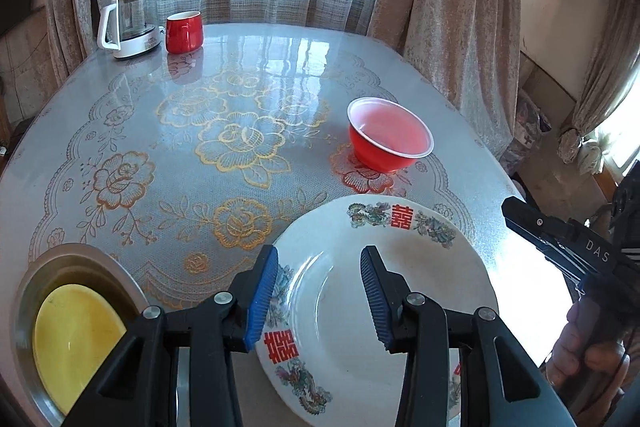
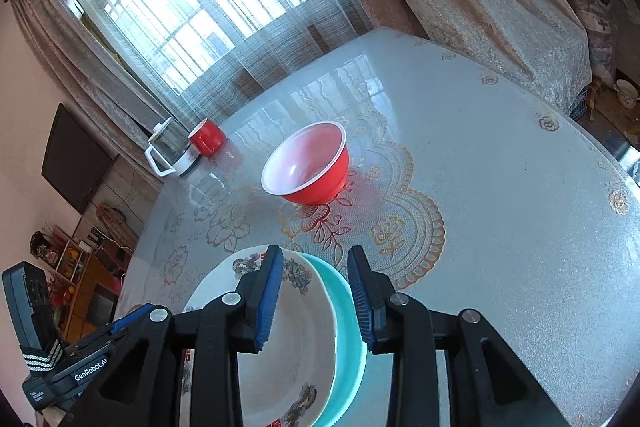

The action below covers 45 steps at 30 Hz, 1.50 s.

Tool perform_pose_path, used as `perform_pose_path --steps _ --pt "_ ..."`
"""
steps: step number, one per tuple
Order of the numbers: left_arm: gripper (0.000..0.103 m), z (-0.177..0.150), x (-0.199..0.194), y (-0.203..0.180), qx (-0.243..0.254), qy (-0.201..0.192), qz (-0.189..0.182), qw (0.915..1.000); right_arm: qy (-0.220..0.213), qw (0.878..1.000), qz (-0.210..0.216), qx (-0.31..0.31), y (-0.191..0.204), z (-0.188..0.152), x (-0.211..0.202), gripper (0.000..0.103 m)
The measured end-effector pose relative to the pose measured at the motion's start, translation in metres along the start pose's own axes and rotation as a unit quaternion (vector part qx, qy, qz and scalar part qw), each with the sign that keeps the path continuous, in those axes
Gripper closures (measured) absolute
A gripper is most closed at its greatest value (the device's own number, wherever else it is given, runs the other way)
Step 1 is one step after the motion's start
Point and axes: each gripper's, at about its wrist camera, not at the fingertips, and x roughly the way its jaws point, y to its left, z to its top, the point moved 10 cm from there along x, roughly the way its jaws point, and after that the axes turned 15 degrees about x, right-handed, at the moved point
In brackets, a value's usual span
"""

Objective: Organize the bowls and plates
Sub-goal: 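Lower the right gripper to the red bowl rim and grasp it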

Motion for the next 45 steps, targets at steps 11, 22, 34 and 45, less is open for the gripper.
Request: perform_pose_path --steps 11,22,34,45 --pt "0.072 0.065 0.052 0.013 -0.035 0.02 -0.047 0.9981 0.033 0.999 -0.012 0.001 0.011 0.036 0.056 0.069" --pt "0.066 0.138 0.103 0.007 0.056 0.034 -0.098 0.9931 0.079 0.997 -0.012 -0.013 0.015 0.086 0.101 0.069" --pt "0.053 0.139 0.123 0.006 -0.01 0.028 -0.097 0.9949 0.066 0.997 -0.009 0.037 0.005 0.104 0.107 0.065" --pt "0.051 0.108 0.126 0.01 -0.038 0.05 -0.07 0.9956 0.107 0.993 -0.034 0.045 -0.005 0.084 0.125 0.065"
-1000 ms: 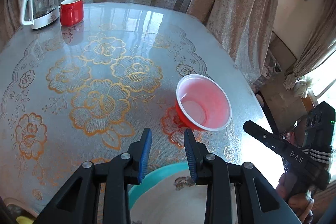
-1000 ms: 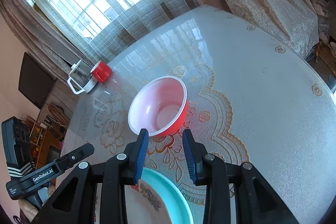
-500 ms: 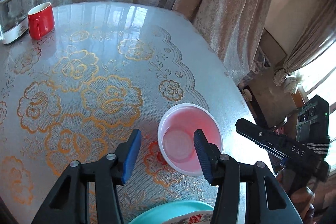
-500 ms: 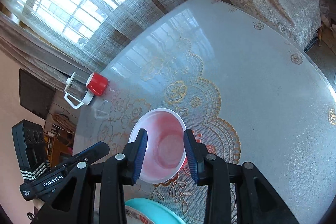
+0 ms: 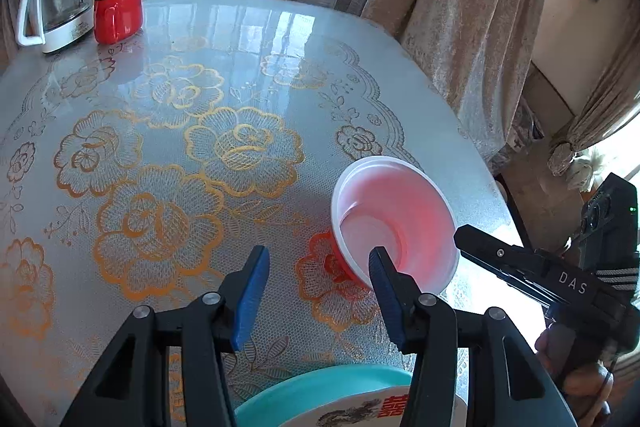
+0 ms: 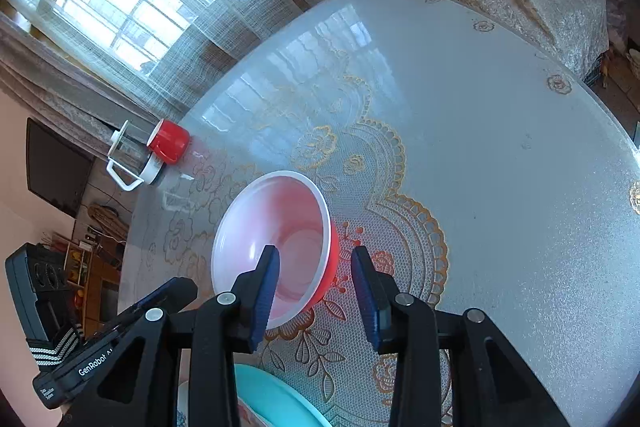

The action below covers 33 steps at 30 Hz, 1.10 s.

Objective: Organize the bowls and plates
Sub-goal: 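Lower the right gripper to the red bowl rim and grasp it, then lift the red bowl with the right gripper and carry it over the steel basin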

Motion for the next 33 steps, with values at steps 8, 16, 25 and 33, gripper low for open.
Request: perform_pose_path --steps 8,16,25,33 --pt "0.051 0.009 0.009 0.006 -0.004 -0.011 -0.023 0.9997 0.013 1.0 0.002 -0.003 0.001 0.001 0.014 0.066" --pt "0.052 0.017 0.018 -0.004 0.012 -0.012 -0.048 0.9987 0.007 1.0 0.007 0.003 -0.006 0.005 0.013 0.066" --pt "0.08 0.008 0.039 -0.005 0.006 0.021 -0.044 0.9988 0.01 1.0 0.01 -0.005 -0.005 -0.004 0.012 0.065" --pt "0.092 0.002 0.023 -0.015 0.017 0.004 -0.038 0.9991 -0.013 0.999 -0.006 -0.046 0.012 -0.013 0.003 0.076"
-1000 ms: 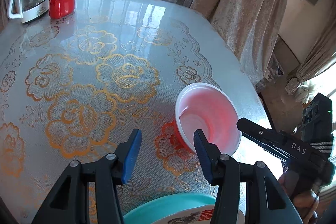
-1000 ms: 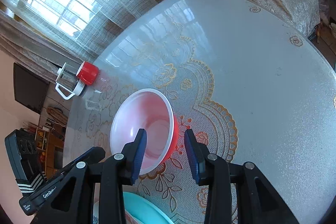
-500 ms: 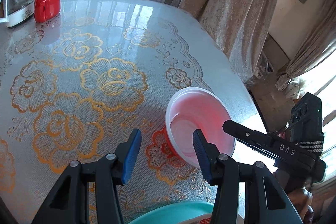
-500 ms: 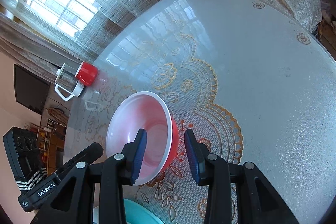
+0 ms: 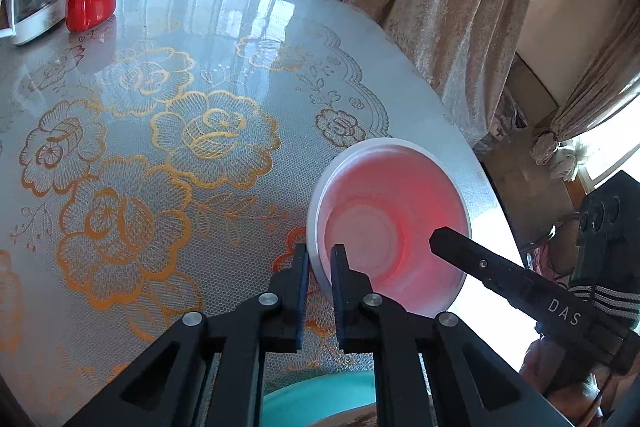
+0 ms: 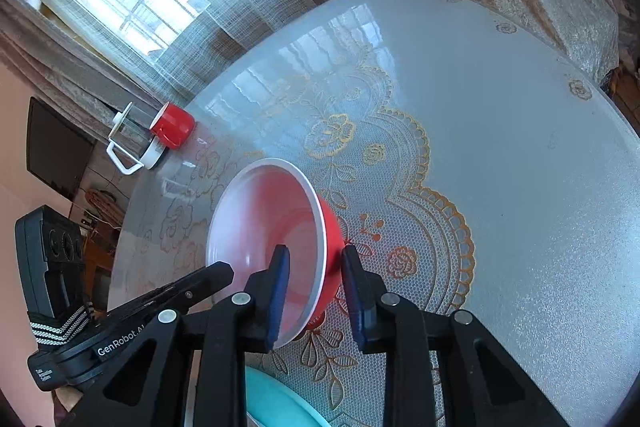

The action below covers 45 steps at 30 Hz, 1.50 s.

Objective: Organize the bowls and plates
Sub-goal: 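Lift the red bowl with the right gripper and carry it over the steel basin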

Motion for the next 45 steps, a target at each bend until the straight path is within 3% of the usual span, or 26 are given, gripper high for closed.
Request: perform_pose_path --steps 9,18,31,45 --pt "0.092 -0.017 -0.064 -0.005 0.004 -0.044 0.025 0.9987 -0.001 0.999 0.033 -0.017 0.031 -0.022 -0.028 0.076" --pt "0.092 -0.059 -0.14 0.006 0.005 -0.097 0.067 0.993 0.009 0.996 0.071 -0.06 0.078 -0.075 -0.048 0.074" --pt "0.092 -0.149 -0.226 0.053 -0.058 -0.14 0.099 0.9836 0.067 0.984 0.109 -0.124 0.141 -0.179 -0.038 0.074" --pt "0.092 -0.238 -0.288 0.111 -0.138 -0.153 0.122 0.971 0.141 0.965 0.143 -0.171 0.202 -0.272 -0.01 0.074"
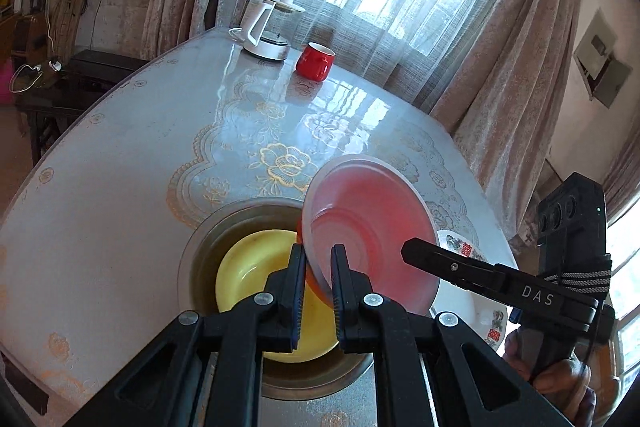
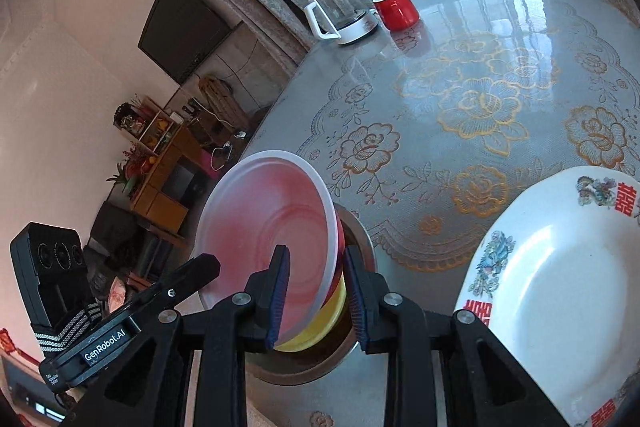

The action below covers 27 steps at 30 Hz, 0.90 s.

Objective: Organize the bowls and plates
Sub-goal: 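Lift the red bowl with the right gripper and carry it over the steel basin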

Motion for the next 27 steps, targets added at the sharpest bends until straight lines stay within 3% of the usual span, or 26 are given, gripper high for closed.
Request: perform_pose_path --steps 8,27 --pt "0.092 -0.028 0.002 0.023 -0.03 0.021 -0.003 0.9993 0.03 0.999 -0.022 -0.002 0.002 -0.022 0.026 0.074" --pt "0.092 -0.049 0.02 0.035 -0.04 0.059 -0.003 0.9974 0.049 0.997 -0.067 -0.001 -0.006 -0.036 0.049 0.073"
